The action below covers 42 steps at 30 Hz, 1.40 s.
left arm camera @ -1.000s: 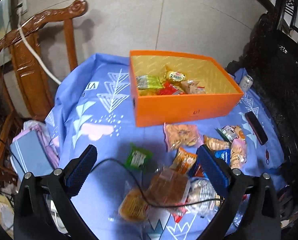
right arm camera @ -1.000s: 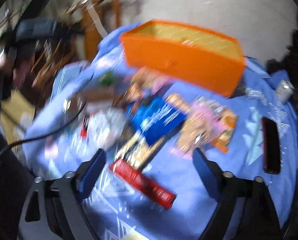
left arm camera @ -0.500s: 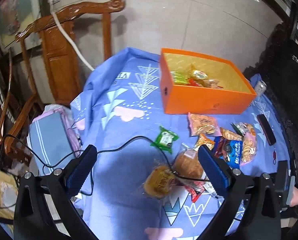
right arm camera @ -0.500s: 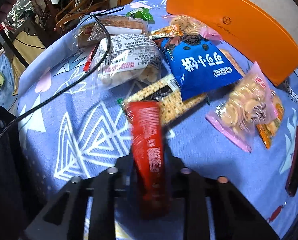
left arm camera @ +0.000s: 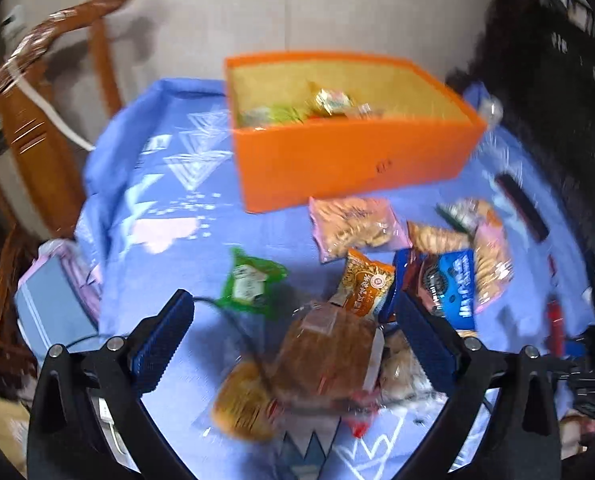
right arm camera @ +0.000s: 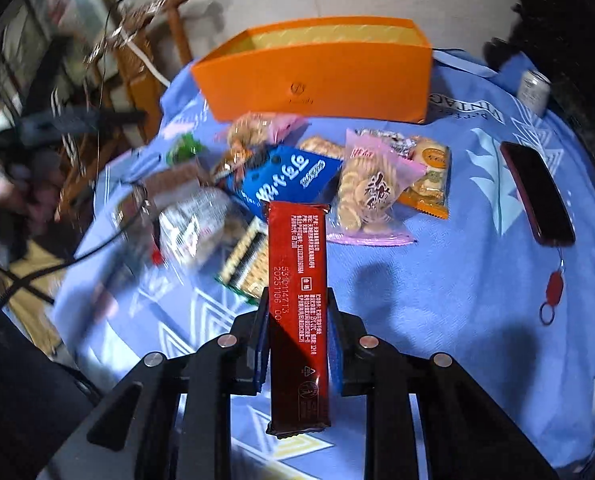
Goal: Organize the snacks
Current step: 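Grasp the red biscuit stick with the right gripper while the left grasps a brown bread loaf pack, then carry the biscuit stick and bread loaf over the orange box and open both grippers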
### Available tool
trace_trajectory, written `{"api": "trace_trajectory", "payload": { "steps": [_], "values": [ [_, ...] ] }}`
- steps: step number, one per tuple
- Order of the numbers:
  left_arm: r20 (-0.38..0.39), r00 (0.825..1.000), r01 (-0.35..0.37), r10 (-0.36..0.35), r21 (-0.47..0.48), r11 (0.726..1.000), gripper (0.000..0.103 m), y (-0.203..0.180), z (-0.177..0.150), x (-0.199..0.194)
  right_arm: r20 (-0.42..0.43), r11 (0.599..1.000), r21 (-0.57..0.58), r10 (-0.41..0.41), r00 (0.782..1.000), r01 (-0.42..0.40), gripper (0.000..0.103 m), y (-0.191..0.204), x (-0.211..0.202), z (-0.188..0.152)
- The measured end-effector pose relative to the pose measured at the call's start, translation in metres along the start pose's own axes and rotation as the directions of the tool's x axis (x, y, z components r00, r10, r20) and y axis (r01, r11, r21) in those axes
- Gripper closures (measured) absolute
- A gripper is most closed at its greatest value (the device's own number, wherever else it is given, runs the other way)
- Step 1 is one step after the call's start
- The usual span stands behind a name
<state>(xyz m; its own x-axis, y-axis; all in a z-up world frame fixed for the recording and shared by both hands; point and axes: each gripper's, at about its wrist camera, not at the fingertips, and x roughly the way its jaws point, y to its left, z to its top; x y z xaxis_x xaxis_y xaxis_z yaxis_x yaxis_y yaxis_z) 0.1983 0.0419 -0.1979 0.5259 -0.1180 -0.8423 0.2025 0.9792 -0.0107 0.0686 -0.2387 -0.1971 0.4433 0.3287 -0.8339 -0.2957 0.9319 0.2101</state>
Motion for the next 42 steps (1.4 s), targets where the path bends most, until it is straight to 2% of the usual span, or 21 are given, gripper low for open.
{"api": "trace_trajectory", "payload": {
  "steps": [6,7,8,11,19,25,28,33,35,42],
  "values": [
    [-0.107,0.993,0.063,-0.052,0.105,0.993,0.004,-0.02,-0.006,0.053,0.025,0.999,0.049,-0.004,1.0,0.002,0.079,0.001,-0.005,0.004],
    [-0.127,0.991,0.068,-0.052,0.124,0.99,0.008,-0.021,-0.011,0.058,0.028,0.999,0.053,-0.012,1.0,0.01,0.079,0.001,-0.006,0.005],
    [-0.153,0.986,0.083,-0.061,0.142,0.986,0.017,-0.023,-0.017,0.064,0.03,0.998,0.054,-0.017,0.999,0.015,0.079,0.002,-0.008,0.005],
    [-0.181,0.976,0.142,-0.119,0.122,0.982,0.031,-0.019,-0.03,0.067,0.035,0.999,0.046,-0.021,0.999,0.019,0.079,0.005,-0.009,0.007],
    [-0.22,0.963,0.196,-0.157,0.17,0.966,0.031,-0.019,-0.054,0.058,0.031,0.999,0.052,-0.009,0.999,0.008,0.079,0.01,-0.002,0.01],
    [-0.224,0.958,0.212,-0.178,0.138,0.967,0.028,-0.009,-0.057,0.047,0.04,0.999,0.045,-0.008,0.999,0.007,0.079,0.013,-0.003,0.015],
    [-0.242,0.954,0.223,-0.177,0.178,0.959,0.023,-0.01,-0.062,0.045,0.045,0.999,0.045,-0.007,0.999,0.005,0.079,0.012,-0.005,0.017],
    [-0.262,0.953,0.216,-0.154,0.229,0.949,0.023,-0.013,-0.072,0.052,0.036,0.999,0.032,-0.013,0.999,0.012,0.079,0.015,-0.004,0.018],
    [-0.255,0.954,0.216,-0.158,0.22,0.951,0.026,-0.014,-0.071,0.054,0.032,1.0,0.026,-0.016,0.999,0.016,0.079,0.017,-0.004,0.018],
    [-0.203,0.96,0.23,-0.192,0.183,0.956,0.027,-0.009,-0.066,0.046,0.039,0.999,0.034,-0.026,0.999,0.025,0.079,0.015,-0.007,0.022]
  ]
}}
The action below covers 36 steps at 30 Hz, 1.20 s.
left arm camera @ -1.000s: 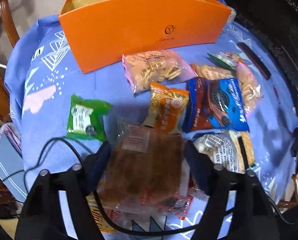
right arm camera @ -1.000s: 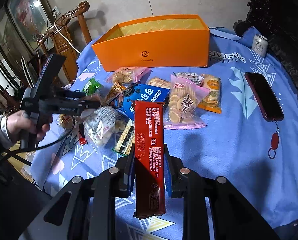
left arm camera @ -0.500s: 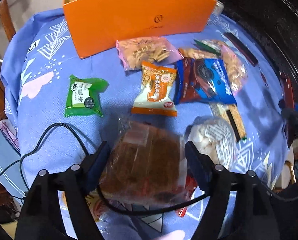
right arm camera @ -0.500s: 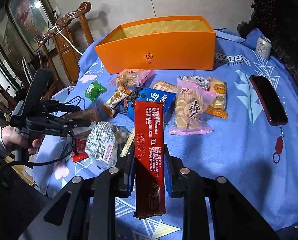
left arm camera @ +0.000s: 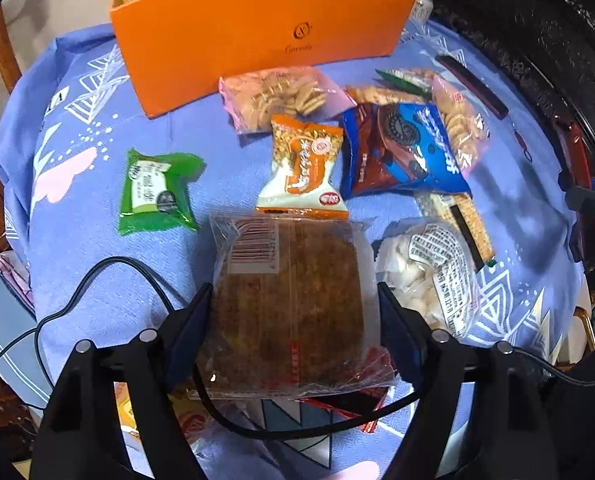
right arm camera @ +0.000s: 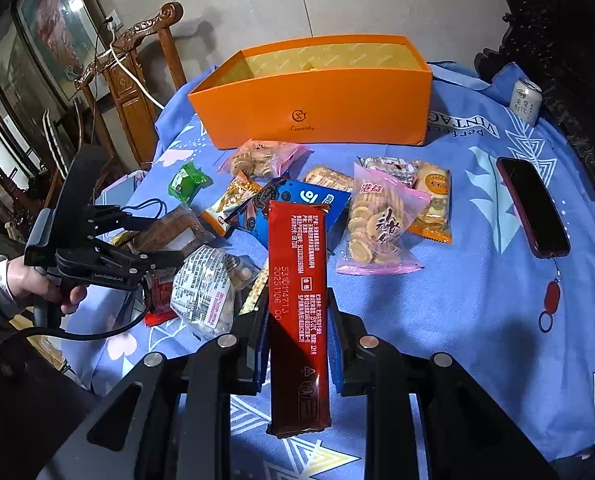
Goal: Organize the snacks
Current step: 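Carry the biscuit stick and bread loaf over the orange box and open both grippers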
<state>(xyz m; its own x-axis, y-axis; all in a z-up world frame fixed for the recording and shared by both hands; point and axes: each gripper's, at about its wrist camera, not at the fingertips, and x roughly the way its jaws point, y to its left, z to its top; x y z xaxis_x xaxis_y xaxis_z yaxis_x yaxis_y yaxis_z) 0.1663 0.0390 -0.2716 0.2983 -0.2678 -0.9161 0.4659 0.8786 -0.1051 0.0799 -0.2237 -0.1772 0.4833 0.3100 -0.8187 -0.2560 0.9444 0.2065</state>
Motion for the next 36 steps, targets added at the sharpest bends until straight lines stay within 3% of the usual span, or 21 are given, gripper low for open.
{"api": "trace_trajectory", "payload": {
  "steps": [7,18,25,29,36],
  "values": [
    [0.152,0.988,-0.02,0.033,-0.083,0.996,0.027,0.018,0.008,-0.052,0.027,1.0,0.011,-0.005,1.0,0.005,0.079,-0.001,-0.005,0.007],
    [0.379,0.923,-0.029,0.074,-0.123,0.992,0.027,0.027,0.045,-0.142,0.115,1.0,-0.01,-0.005,0.993,0.006,0.079,-0.001,-0.022,0.039],
    [0.452,0.89,-0.004,0.064,-0.133,0.991,0.027,0.025,0.074,-0.171,0.144,1.0,-0.017,-0.016,0.989,0.019,0.079,-0.007,-0.031,0.056],
    [0.485,0.874,0.04,0.031,-0.137,0.99,0.027,0.024,0.108,-0.176,0.212,1.0,-0.022,0.019,0.977,-0.014,0.079,-0.007,-0.036,0.096],
    [0.515,0.855,0.025,0.059,-0.156,0.987,0.026,0.028,0.181,-0.173,0.32,0.999,-0.028,0.026,0.947,-0.018,0.079,-0.004,-0.028,0.181]
  ]
}}
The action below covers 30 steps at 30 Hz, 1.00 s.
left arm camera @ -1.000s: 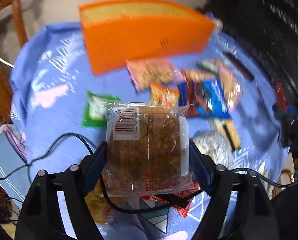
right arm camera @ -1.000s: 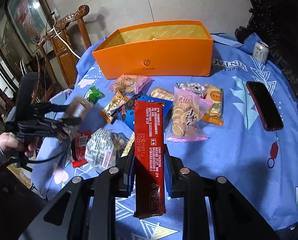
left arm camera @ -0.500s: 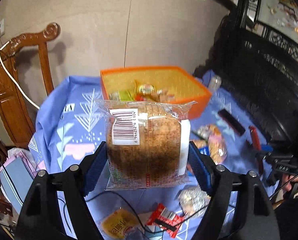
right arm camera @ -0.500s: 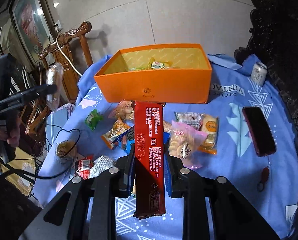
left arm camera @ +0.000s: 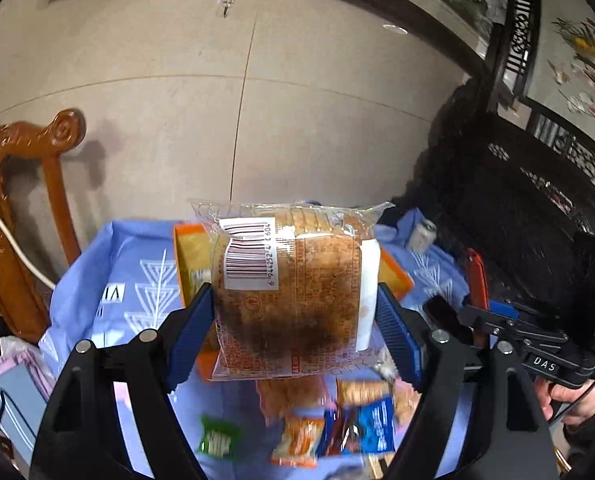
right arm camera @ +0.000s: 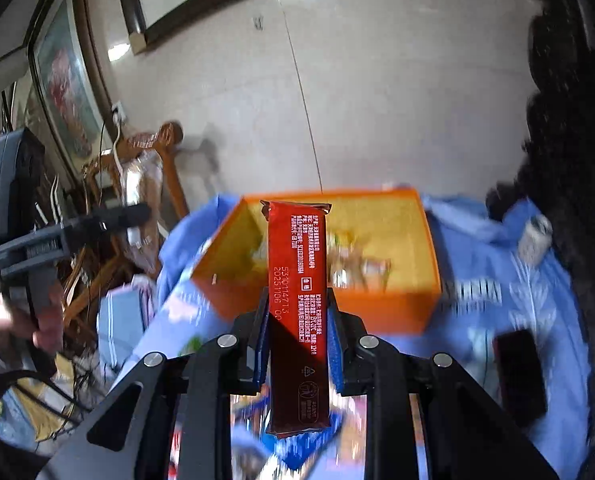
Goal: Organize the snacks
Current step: 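Carry the biscuit stick and bread loaf over the orange box and open both grippers, then grasp the yellow round bun pack with the left gripper while the right grasps a white printed bread pack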
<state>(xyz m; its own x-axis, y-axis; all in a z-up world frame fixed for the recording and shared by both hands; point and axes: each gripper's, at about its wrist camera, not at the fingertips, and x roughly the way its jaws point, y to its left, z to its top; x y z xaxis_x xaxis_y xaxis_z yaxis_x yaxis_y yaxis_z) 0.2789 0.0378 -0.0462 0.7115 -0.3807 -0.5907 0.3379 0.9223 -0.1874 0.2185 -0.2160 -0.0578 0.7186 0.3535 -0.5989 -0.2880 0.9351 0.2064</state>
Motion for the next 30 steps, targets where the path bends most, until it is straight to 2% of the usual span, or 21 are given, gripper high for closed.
{"api": "trace_trajectory", "payload": {
  "steps": [9,10,11,12,13,14,15,18,23,30],
  "values": [
    [-0.021,0.999,-0.044,0.044,0.008,0.999,0.026,0.012,0.049,0.062,0.02,0.999,-0.032,0.0,1.0,0.001,0.078,-0.005,0.061,0.067],
    [-0.034,0.998,-0.048,0.049,0.011,0.999,0.023,0.012,0.053,0.07,0.023,0.999,-0.035,-0.002,1.0,0.003,0.077,-0.006,0.067,0.072],
    [-0.042,0.997,-0.064,0.065,0.015,0.998,0.012,0.014,0.058,0.078,0.032,0.999,-0.034,-0.013,0.999,0.014,0.058,-0.007,0.075,0.079],
    [-0.041,0.992,-0.116,0.117,0.015,0.993,0.006,0.015,0.062,0.084,0.035,0.999,-0.03,-0.03,0.999,0.031,0.031,-0.008,0.08,0.083],
    [-0.034,0.988,-0.152,0.153,0.012,0.988,0.004,0.017,0.065,0.085,0.041,0.998,-0.024,-0.06,0.997,0.061,0.026,-0.008,0.083,0.085],
    [-0.025,0.985,-0.169,0.169,0.006,0.986,0.004,0.018,0.069,0.084,0.072,0.995,-0.014,-0.094,0.993,0.095,0.026,-0.007,0.081,0.088],
    [-0.017,0.986,-0.163,0.163,0.0,0.987,0.004,0.02,0.069,0.082,0.086,0.996,-0.015,-0.085,0.993,0.086,0.027,-0.006,0.078,0.088],
    [0.01,0.992,-0.128,0.129,-0.042,0.991,0.004,0.028,0.063,0.066,0.097,0.997,-0.023,-0.07,0.993,0.072,0.027,-0.002,0.069,0.082],
    [0.0,0.995,-0.095,0.096,-0.085,0.992,0.004,0.038,0.037,0.038,0.039,0.999,-0.001,-0.037,0.999,0.037,0.026,0.004,0.053,0.049],
    [-0.028,0.991,-0.136,0.134,-0.064,0.989,0.004,0.035,-0.018,-0.005,-0.073,1.0,0.013,0.01,0.997,-0.009,0.026,0.027,0.023,-0.023]
  ]
}}
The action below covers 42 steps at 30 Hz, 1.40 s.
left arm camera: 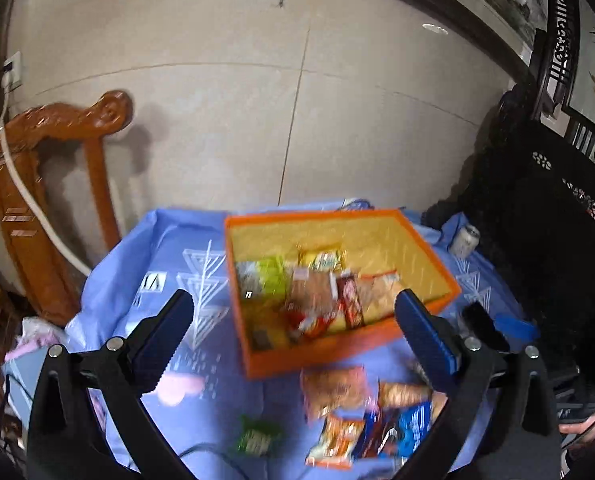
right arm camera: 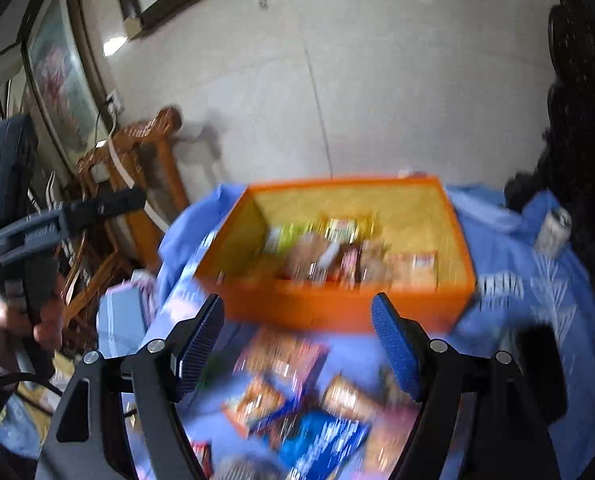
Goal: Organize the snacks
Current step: 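Grasp the yellow round bun pack with the left gripper while the right grasps a white printed bread pack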
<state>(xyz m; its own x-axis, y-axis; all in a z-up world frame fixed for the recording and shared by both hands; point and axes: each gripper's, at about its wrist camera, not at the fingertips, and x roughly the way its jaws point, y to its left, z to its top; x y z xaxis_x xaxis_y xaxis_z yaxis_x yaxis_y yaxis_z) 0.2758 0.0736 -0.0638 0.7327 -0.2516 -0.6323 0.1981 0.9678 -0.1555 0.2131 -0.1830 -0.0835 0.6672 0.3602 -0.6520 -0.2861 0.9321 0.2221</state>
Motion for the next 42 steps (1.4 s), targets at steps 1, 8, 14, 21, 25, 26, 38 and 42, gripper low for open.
{"api": "trace_trajectory", "payload": {
  "steps": [1,8,14,21,25,26,38,42],
  "values": [
    [-0.007,1.0,-0.004,0.004,-0.011,1.0,0.004,0.003,-0.009,-0.007,-0.016,1.0,0.002,0.006,1.0,-0.006,0.026,0.004,-0.005,-0.013],
    [-0.072,0.996,-0.061,0.058,-0.042,0.997,0.004,0.025,-0.069,-0.044,-0.13,0.998,0.032,0.052,0.99,-0.049,0.026,0.022,-0.015,-0.08],
    [-0.117,0.987,-0.115,0.106,-0.067,0.991,0.004,0.049,-0.113,-0.07,-0.2,0.997,0.036,0.081,0.976,-0.075,0.026,0.041,-0.016,-0.113],
    [-0.165,0.976,-0.138,0.14,0.023,0.99,0.004,0.063,-0.173,-0.065,-0.246,0.998,0.026,0.062,0.967,-0.057,0.026,0.048,-0.016,-0.133],
    [-0.2,0.972,-0.091,0.121,0.153,0.984,0.004,0.058,-0.212,-0.049,-0.262,0.999,0.037,0.042,0.964,-0.033,0.026,0.046,-0.019,-0.14],
    [-0.203,0.973,-0.071,0.108,0.185,0.98,0.004,0.056,-0.22,-0.045,-0.265,0.999,0.032,0.036,0.963,-0.028,0.026,0.046,-0.02,-0.14],
    [-0.251,0.968,0.15,-0.03,0.474,0.868,0.004,0.046,-0.277,-0.006,-0.319,0.998,0.016,-0.05,0.947,0.058,0.026,0.043,-0.034,-0.152],
    [-0.284,0.958,0.186,-0.039,0.513,0.838,0.007,0.045,-0.286,0.009,-0.33,0.996,0.028,-0.067,0.942,0.08,0.026,0.042,-0.036,-0.153]
  ]
}}
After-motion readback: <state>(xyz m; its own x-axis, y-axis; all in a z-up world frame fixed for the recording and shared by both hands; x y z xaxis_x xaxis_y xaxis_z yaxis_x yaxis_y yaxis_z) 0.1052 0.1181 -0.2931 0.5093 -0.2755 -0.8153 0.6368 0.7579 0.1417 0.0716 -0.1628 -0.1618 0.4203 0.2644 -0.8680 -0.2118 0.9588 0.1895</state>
